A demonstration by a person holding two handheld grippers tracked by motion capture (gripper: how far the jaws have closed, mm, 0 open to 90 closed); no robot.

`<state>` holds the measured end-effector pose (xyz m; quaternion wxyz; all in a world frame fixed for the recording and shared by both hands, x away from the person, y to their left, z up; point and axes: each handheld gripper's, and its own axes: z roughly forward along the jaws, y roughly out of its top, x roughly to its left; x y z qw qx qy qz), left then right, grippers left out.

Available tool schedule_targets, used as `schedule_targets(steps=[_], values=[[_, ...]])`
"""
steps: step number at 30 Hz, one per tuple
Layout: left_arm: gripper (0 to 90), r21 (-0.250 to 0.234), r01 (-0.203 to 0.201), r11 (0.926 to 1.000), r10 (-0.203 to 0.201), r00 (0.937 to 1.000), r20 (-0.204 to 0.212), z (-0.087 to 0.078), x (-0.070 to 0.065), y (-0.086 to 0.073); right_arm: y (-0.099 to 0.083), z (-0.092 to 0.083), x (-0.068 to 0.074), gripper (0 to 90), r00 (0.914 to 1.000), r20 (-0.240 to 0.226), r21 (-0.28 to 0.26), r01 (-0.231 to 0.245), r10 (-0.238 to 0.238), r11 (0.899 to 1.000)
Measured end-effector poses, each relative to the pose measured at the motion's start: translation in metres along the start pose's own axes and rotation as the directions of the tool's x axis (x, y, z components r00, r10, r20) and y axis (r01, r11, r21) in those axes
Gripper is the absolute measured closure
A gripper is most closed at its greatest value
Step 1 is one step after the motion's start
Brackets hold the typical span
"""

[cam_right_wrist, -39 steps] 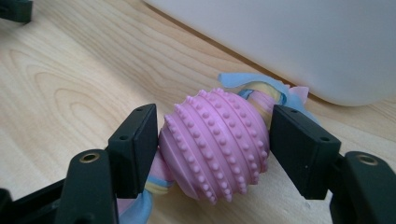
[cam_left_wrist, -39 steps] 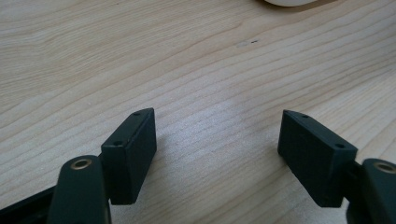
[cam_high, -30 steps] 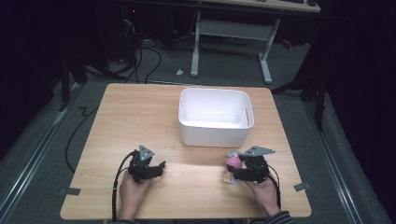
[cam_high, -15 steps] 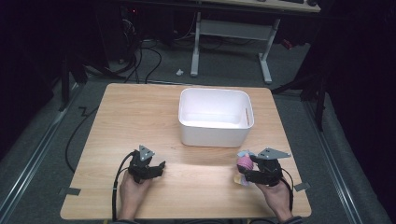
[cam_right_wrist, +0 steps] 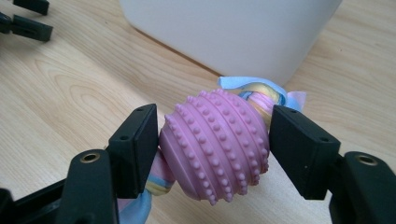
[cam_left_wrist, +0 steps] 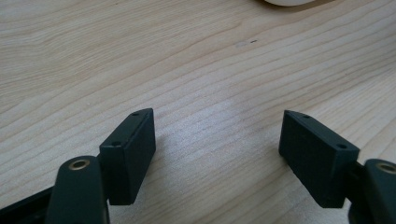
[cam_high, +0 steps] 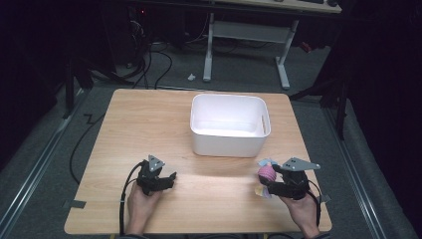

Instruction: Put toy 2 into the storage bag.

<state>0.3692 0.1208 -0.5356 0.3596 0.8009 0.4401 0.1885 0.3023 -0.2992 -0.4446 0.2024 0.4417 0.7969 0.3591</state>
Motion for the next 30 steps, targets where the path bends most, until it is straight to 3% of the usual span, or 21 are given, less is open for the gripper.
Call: schedule_targets(steps=[8,30], values=[[24.4,0.001,-0.006,1.0,0.006,1.0,0.006,0.001,-0.001,0.0,0.016,-0.012,0.002,34.3,0.9997,-0.017,-0.041,0.019,-0.019,0.999],[23.2,0.006,-0.012,0.9999,0.012,0.9999,0.007,0.001,-0.001,0.0,0.056,-0.028,-0.003,34.8,0.9966,-0.063,-0.091,0.047,-0.053,0.995]])
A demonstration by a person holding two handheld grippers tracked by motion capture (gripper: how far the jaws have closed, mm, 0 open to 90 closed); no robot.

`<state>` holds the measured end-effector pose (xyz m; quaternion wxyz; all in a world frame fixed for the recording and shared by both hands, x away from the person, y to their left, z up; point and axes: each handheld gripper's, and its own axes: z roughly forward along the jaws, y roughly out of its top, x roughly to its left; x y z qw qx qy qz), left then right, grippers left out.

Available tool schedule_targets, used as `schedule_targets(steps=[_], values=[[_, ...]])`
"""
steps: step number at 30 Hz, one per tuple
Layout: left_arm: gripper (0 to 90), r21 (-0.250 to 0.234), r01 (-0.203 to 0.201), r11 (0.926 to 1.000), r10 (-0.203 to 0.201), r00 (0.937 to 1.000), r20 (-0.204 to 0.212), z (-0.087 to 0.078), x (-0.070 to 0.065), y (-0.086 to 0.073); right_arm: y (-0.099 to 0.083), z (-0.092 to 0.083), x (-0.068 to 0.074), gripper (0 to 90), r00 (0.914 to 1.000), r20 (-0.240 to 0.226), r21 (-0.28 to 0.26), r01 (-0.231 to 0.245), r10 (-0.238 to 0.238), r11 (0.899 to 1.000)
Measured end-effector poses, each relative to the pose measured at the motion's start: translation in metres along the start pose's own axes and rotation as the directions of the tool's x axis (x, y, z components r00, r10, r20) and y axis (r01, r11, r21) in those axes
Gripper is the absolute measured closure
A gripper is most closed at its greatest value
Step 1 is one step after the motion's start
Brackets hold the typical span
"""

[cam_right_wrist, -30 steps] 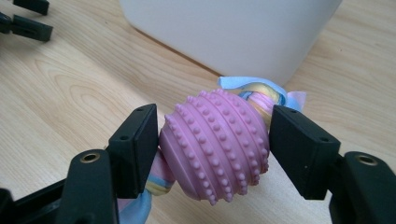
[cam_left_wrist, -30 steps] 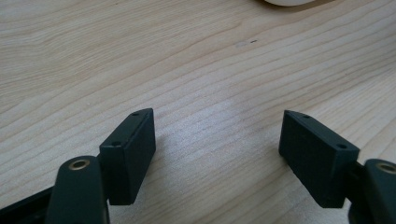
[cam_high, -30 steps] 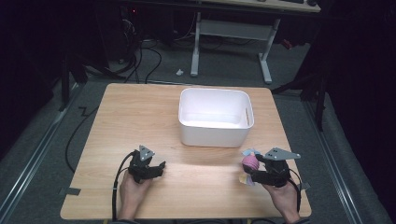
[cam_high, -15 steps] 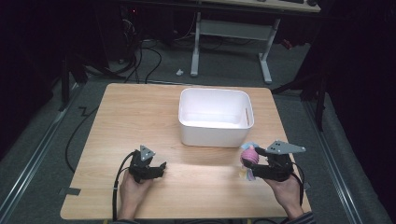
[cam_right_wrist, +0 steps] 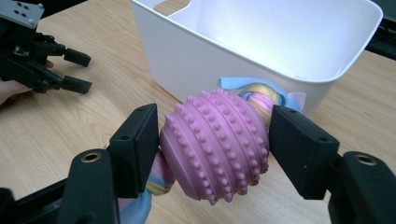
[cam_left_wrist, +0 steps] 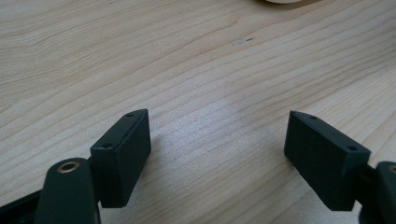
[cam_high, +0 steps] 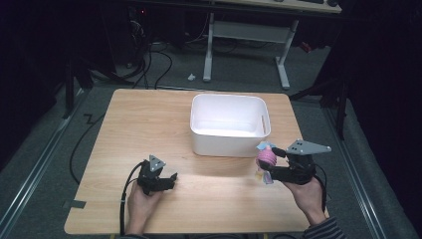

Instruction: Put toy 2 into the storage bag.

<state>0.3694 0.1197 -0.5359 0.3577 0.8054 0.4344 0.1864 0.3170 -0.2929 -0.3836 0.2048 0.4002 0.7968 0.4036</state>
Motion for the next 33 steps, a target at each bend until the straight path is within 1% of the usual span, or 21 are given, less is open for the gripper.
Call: schedule_targets(steps=[5,9,16,21,26,31,33], values=[[23.1,0.0,0.0,1.0,0.0,1.0,0.0,0.0,0.0,0.0,0.01,-0.001,-0.001,35.0,0.9998,-0.01,0.004,0.019,-0.019,1.0],[22.7,0.001,-0.002,1.0,0.002,1.0,0.002,0.0,0.0,0.0,0.018,-0.002,-0.003,35.0,0.9996,-0.023,-0.001,0.019,-0.019,1.0],[22.1,0.001,-0.003,1.0,0.003,1.0,0.003,0.0,0.0,0.0,0.034,-0.003,-0.005,35.0,0.9989,-0.022,0.004,0.042,-0.042,0.999],[21.8,0.001,-0.003,1.0,0.003,1.0,0.004,0.0,0.0,0.0,0.046,-0.003,-0.01,35.0,0.9989,-0.027,-0.007,0.039,-0.039,0.999],[21.3,0.003,-0.004,1.0,0.004,1.0,0.006,0.0,0.0,0.0,0.055,-0.001,-0.013,35.1,0.9988,-0.025,-0.004,0.043,-0.043,0.999],[20.2,0.006,-0.006,1.0,0.006,1.0,0.007,0.0,0.0,0.0,0.063,0.004,-0.017,35.1,0.9992,-0.022,-0.004,0.033,-0.033,0.999],[20.1,0.006,-0.006,1.0,0.006,0.9999,0.008,0.0,0.0,0.0,0.066,0.006,-0.018,35.2,0.999,-0.023,0.003,0.037,-0.037,0.999]])
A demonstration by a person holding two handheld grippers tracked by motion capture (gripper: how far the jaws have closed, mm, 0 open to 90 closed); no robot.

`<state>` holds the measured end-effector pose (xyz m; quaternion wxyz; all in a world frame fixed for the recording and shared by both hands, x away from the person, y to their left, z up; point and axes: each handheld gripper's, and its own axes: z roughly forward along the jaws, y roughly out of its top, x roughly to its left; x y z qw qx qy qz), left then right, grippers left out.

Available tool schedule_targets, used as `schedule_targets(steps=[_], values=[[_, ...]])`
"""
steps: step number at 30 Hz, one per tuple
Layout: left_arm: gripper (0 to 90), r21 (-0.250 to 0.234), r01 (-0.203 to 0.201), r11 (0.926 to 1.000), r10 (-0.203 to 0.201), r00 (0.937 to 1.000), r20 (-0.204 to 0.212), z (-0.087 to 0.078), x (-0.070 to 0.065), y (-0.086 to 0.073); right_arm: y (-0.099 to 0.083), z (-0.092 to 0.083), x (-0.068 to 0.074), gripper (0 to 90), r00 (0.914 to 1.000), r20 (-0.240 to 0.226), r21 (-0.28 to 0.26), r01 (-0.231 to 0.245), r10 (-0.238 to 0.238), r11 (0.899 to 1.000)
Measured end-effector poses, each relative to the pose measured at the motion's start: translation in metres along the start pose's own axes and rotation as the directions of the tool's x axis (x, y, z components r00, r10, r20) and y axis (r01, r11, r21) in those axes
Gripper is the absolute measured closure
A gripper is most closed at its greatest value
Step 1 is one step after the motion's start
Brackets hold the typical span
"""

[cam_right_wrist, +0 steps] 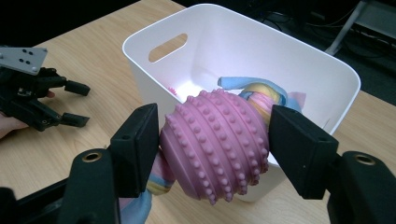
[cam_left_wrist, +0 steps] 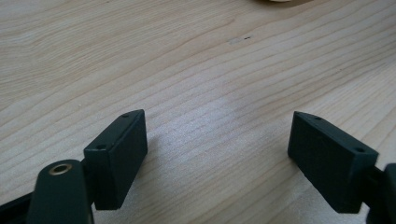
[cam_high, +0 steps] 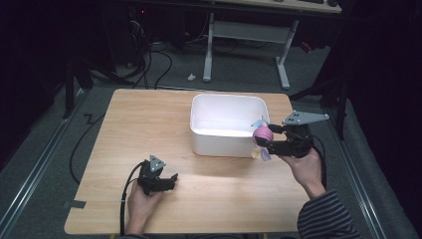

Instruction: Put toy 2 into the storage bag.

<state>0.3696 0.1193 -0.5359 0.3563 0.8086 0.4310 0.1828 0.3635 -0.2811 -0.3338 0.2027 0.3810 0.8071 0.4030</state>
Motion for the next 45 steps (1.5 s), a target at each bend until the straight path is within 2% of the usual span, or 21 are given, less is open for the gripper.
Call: schedule_targets(steps=[13,24,31,37,45], values=[[18.8,0.002,0.002,1.0,-0.002,1.0,0.001,0.0,0.0,0.0,0.018,0.022,-0.003,35.1,0.9995,0.022,0.028,0.024,-0.024,0.999],[19.1,0.003,0.002,1.0,-0.002,1.0,-0.001,0.0,0.0,0.0,0.029,0.043,-0.007,35.0,0.9995,0.025,0.045,0.016,-0.017,0.999],[19.6,0.002,0.004,1.0,-0.004,1.0,-0.002,0.0,0.0,0.0,0.032,0.063,-0.011,34.8,0.9999,0.01,0.066,-0.006,0.006,0.998],[19.7,0.001,0.004,1.0,-0.004,1.0,-0.002,0.0,0.0,0.0,0.034,0.08,-0.014,34.7,0.9987,-0.011,0.08,-0.048,0.049,0.996],[19.8,0.0,0.004,1.0,-0.004,1.0,-0.002,0.0,0.0,0.0,0.035,0.098,-0.016,34.4,0.9981,-0.01,0.116,-0.06,0.061,0.992]])
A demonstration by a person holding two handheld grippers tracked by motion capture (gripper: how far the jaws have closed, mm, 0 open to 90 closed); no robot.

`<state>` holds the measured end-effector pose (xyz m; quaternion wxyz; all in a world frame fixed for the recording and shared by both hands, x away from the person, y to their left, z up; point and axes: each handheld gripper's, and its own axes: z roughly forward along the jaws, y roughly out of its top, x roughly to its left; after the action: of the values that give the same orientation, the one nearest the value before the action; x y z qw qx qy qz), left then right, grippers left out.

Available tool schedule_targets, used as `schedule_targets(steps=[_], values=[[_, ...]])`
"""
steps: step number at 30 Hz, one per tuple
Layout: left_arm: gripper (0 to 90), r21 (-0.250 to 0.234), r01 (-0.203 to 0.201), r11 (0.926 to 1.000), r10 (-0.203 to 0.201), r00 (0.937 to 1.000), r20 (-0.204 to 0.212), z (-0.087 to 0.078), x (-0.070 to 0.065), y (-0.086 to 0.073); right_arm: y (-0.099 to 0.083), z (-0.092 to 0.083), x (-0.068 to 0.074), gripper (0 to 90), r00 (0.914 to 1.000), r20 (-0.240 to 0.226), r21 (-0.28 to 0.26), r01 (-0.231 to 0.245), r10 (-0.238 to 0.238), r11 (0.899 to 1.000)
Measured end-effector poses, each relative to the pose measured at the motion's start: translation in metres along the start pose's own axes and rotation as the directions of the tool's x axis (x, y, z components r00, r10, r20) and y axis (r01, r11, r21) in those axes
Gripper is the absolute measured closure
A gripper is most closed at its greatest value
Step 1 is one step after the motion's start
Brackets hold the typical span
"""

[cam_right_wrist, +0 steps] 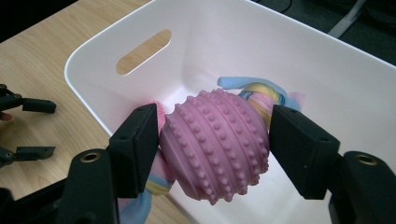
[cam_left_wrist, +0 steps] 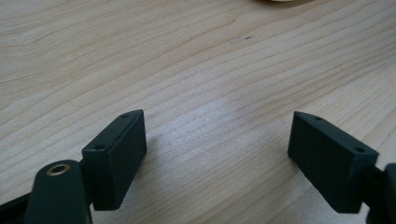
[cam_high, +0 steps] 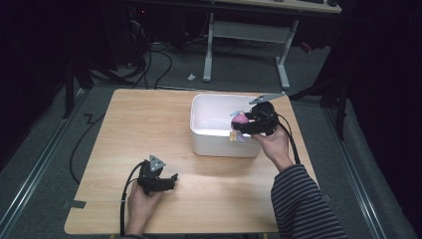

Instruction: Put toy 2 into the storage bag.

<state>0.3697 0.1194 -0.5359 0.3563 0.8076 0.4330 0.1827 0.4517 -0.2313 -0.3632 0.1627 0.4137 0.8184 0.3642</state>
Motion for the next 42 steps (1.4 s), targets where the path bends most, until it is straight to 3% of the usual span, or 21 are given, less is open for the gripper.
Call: schedule_targets(steps=[7,14,23,33,42], values=[[19.9,-0.001,0.001,1.0,-0.001,1.0,0.0,0.0,0.0,0.0,-0.001,0.01,-0.001,34.1,0.9997,-0.01,0.036,-0.02,0.02,0.999],[20.0,0.0,0.001,1.0,-0.001,1.0,-0.001,0.0,0.0,0.0,-0.003,0.012,-0.003,33.8,0.9988,-0.029,0.037,-0.039,0.04,0.999],[20.0,0.0,0.0,1.0,0.0,1.0,-0.003,0.0,0.0,0.0,-0.01,-0.002,-0.004,30.7,0.9999,0.007,0.004,-0.016,0.016,1.0],[20.0,0.0,0.0,1.0,0.0,1.0,-0.004,0.0,0.0,0.0,-0.046,-0.042,0.002,33.9,0.9993,0.036,-0.064,-0.006,0.008,0.998],[20.0,0.0,0.0,1.0,0.0,1.0,-0.005,0.0,0.0,0.0,-0.086,-0.061,0.005,36.1,0.9961,0.082,-0.083,-0.026,0.032,0.996]])
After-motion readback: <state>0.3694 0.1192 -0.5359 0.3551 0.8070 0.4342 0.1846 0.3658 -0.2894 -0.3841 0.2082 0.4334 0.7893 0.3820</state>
